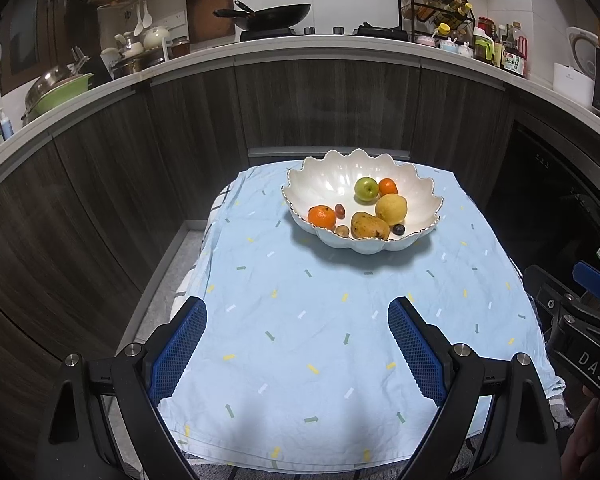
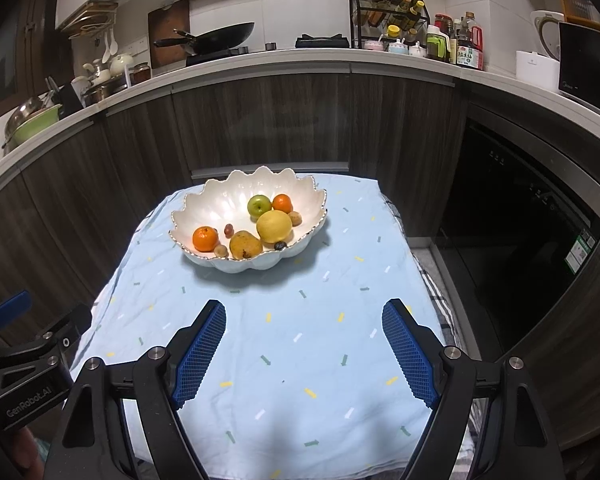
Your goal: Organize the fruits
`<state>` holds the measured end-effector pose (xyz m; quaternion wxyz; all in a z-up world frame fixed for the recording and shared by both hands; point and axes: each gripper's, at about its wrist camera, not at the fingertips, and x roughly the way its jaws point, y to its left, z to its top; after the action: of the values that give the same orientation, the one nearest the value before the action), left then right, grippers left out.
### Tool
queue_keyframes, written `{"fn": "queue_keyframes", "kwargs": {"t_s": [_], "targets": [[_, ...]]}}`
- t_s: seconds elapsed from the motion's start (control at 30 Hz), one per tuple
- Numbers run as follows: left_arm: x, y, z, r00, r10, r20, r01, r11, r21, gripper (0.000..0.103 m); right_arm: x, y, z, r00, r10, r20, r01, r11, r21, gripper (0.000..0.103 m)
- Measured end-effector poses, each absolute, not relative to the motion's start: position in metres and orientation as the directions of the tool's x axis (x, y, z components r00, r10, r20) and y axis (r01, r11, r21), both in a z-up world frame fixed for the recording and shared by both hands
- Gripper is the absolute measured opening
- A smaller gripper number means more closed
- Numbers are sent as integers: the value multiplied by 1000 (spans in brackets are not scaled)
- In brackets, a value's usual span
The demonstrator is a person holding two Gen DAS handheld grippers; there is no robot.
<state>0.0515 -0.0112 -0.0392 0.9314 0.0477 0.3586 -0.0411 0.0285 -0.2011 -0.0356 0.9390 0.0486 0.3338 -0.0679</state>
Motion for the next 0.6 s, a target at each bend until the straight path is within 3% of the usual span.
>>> {"fn": "queue_keyframes", "kwargs": {"t_s": [0.6], "targets": [[51, -11, -39, 740, -42, -671, 110, 992, 59, 93, 28, -200, -35, 770, -95, -631, 160, 986, 47, 81]]}}
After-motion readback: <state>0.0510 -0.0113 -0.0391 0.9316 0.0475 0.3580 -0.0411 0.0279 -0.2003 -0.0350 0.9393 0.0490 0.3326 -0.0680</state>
